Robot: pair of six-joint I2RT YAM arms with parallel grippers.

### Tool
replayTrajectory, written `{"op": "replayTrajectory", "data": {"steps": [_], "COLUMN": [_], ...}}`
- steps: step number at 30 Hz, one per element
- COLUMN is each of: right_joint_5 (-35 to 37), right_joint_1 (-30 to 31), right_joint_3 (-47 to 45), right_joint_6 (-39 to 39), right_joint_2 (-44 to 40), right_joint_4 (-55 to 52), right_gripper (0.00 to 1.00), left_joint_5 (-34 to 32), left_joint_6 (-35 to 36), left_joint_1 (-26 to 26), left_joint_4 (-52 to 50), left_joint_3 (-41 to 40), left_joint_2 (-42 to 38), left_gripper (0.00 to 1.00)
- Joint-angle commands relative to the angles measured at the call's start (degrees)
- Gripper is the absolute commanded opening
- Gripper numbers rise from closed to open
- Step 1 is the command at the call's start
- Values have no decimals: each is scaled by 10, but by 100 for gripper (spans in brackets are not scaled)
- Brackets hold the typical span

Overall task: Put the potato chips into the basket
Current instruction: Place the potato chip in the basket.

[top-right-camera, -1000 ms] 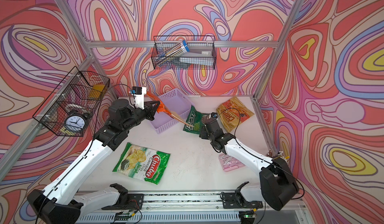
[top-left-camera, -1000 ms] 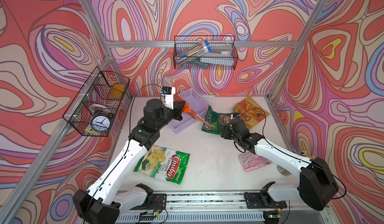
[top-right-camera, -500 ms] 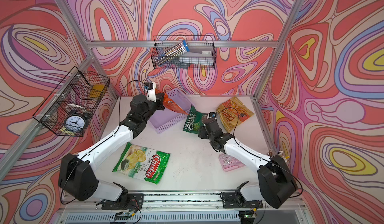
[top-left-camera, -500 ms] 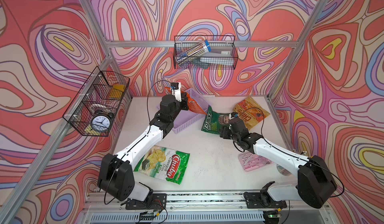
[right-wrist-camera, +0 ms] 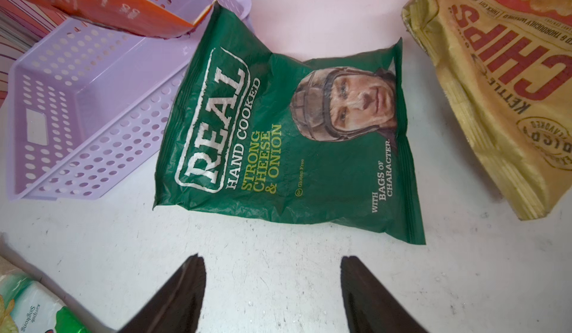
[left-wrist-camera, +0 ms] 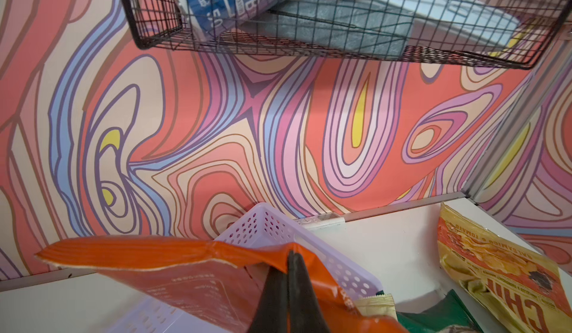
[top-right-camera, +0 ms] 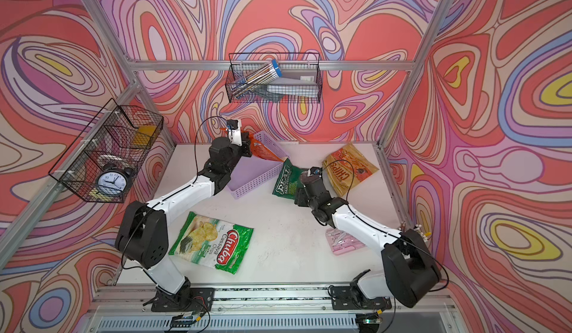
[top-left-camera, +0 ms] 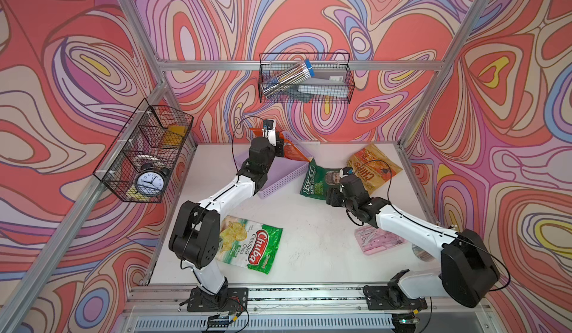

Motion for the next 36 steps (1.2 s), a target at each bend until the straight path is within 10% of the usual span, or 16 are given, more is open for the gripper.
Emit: {"op": "replayTrajectory", "data": {"steps": [1,36], "right_joint_5": [-3,-38], "right_joint_1": [3,3], "right_joint_3": [21,15], "right_joint_6": [-7,14], "right_joint_2": [11,2], "right_joint_4": [-5,-17], "right_gripper": [71,71], "left_joint_5": [-15,-148], "left_joint_6": [-4,-91], "left_joint_1": [10,14], "left_joint_4": [75,137], "left_joint_3": [11,-193], "left_joint_2": [5,34], "left_gripper": [0,0]}}
